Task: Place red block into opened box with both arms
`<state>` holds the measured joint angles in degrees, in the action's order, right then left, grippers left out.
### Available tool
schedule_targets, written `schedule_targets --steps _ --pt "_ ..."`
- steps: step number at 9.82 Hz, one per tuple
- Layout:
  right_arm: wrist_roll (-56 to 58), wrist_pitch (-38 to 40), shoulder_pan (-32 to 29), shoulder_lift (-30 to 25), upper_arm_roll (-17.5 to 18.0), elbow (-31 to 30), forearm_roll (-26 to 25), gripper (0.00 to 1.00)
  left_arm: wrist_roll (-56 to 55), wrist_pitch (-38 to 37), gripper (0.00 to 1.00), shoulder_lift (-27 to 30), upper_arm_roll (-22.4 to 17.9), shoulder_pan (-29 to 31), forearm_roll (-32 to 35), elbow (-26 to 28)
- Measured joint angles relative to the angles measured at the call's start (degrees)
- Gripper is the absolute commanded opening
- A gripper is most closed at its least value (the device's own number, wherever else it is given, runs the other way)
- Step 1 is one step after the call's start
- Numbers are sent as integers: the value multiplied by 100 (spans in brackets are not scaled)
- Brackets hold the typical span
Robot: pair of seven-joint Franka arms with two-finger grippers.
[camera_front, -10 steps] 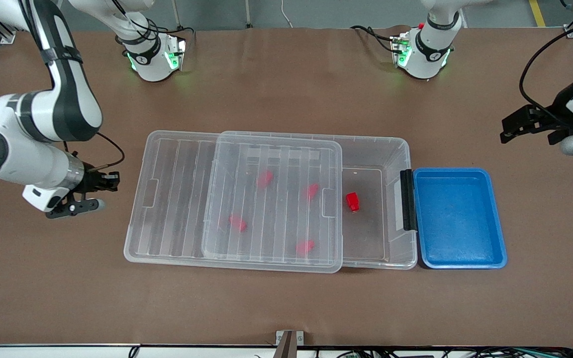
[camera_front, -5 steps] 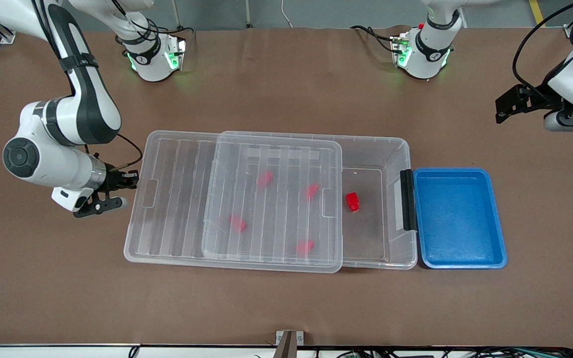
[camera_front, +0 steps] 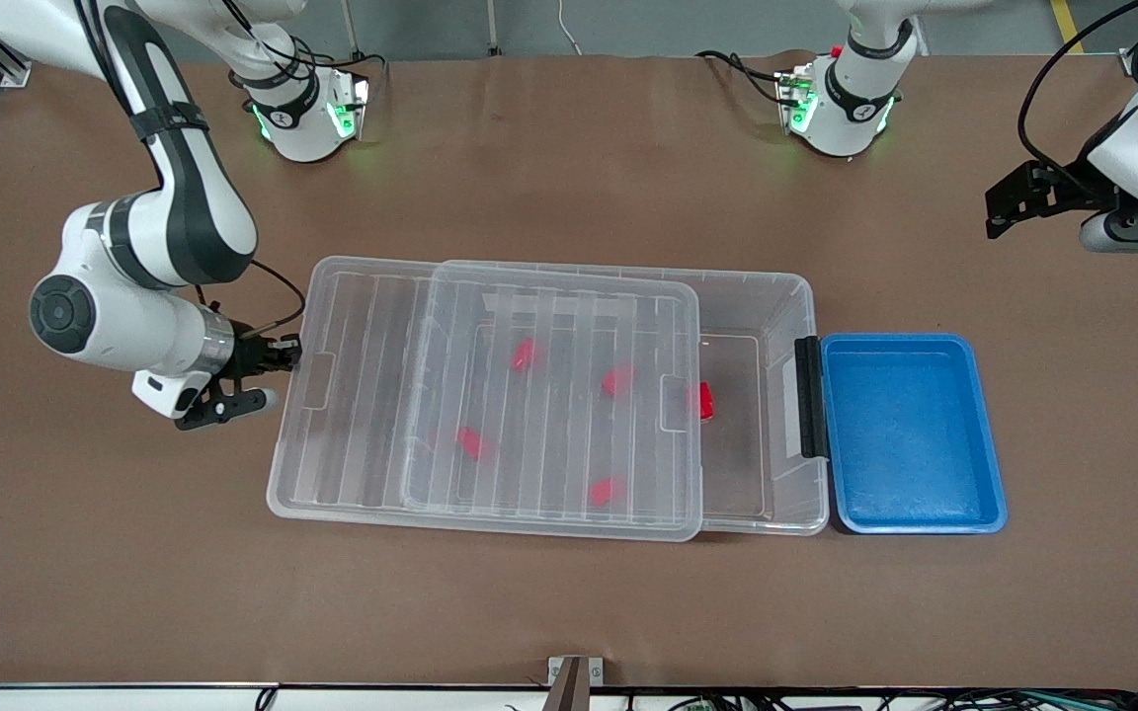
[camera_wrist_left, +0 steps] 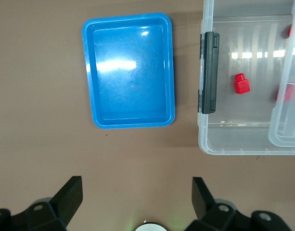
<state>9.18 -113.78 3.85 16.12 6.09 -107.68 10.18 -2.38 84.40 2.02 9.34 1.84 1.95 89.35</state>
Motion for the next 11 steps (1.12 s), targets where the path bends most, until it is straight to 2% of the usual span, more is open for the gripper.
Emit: schedule_targets --steps 7,11 --pt "-566 -155 622 227 30 161 273 0 2 0 100 -8 10 -40 0 28" --pt "-765 -156 699 445 160 410 417 0 -2 0 100 -8 24 -49 0 29"
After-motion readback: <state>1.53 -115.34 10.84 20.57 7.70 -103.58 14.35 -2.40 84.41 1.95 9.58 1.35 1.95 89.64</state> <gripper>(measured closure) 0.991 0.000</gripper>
